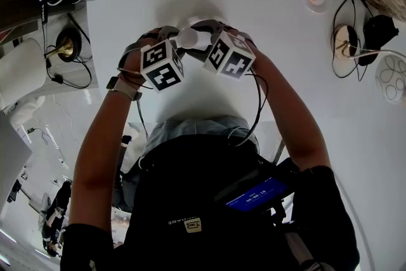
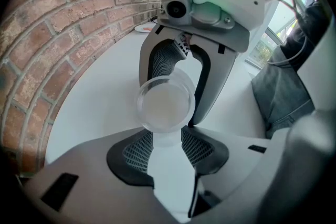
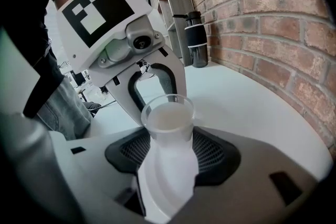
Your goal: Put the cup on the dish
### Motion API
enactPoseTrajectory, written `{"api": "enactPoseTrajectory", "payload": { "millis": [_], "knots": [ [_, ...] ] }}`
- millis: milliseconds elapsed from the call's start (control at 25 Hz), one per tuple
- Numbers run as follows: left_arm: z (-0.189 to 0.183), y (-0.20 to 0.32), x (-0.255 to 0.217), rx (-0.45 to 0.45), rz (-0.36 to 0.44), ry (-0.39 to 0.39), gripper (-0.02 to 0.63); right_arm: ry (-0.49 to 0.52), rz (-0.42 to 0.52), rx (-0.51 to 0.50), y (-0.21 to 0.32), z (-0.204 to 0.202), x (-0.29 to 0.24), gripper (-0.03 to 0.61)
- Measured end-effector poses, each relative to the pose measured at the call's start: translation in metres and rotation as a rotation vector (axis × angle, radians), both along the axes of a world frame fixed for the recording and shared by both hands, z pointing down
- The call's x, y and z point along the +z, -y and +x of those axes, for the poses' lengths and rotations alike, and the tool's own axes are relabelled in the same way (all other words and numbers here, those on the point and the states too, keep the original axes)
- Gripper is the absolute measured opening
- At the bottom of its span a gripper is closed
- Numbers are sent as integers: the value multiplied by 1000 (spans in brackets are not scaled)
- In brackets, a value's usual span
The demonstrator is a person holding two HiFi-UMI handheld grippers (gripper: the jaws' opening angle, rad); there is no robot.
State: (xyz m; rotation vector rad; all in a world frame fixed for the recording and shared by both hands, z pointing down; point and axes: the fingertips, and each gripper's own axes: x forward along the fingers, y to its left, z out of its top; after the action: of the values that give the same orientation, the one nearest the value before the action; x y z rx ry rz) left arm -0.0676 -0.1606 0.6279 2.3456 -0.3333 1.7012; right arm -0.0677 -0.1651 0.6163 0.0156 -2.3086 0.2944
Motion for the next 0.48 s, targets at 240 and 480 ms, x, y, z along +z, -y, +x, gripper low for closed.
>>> {"api": "enactPoseTrajectory", "payload": {
  "millis": [240,480],
  "knots": [
    [0,-2,1,-14,9,9,163,-16,5,9,-2,1,1,242],
    [1,-5,2,-48,3,-13,163,-17,-5,31,-5,4,2,243]
  ]
}}
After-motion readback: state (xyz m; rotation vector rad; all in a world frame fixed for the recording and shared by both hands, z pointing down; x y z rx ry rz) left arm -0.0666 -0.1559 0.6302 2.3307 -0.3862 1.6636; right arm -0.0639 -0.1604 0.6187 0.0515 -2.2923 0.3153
